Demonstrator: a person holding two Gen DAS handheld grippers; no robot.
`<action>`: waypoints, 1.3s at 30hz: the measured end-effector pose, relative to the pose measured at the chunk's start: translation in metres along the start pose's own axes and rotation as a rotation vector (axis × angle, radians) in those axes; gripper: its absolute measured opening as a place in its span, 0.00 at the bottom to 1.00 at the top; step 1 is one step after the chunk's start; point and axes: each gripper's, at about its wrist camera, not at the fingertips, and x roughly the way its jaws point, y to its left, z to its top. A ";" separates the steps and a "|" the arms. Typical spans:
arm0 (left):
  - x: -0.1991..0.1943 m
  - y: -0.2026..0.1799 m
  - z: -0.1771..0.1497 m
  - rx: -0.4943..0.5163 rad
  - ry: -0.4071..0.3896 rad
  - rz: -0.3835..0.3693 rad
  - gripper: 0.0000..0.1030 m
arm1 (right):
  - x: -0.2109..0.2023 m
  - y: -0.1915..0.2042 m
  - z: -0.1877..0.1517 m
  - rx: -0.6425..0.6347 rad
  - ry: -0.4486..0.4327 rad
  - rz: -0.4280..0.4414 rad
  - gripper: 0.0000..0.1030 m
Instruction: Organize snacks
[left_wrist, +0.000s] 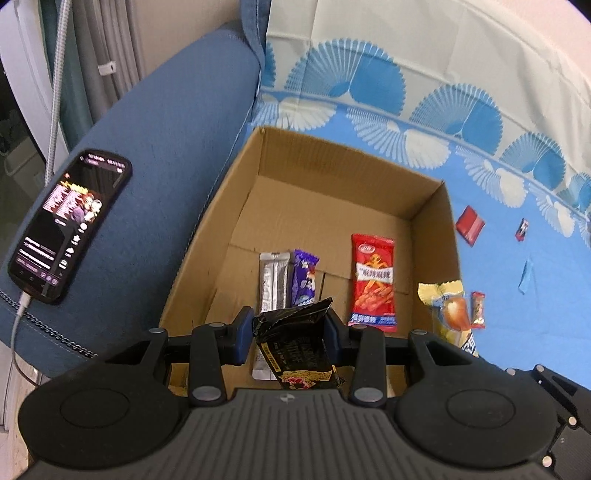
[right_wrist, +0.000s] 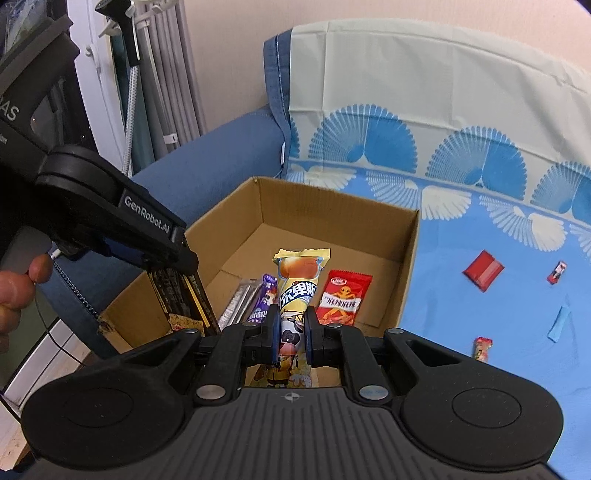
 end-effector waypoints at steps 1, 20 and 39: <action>0.004 0.000 0.000 0.000 0.008 0.003 0.42 | 0.003 -0.001 0.000 0.000 0.005 0.001 0.13; 0.064 0.006 0.010 0.056 0.040 0.070 0.99 | 0.062 -0.006 0.007 -0.010 0.091 0.023 0.42; -0.023 0.028 -0.092 0.036 0.004 0.144 1.00 | -0.037 0.030 -0.030 -0.044 0.037 -0.045 0.97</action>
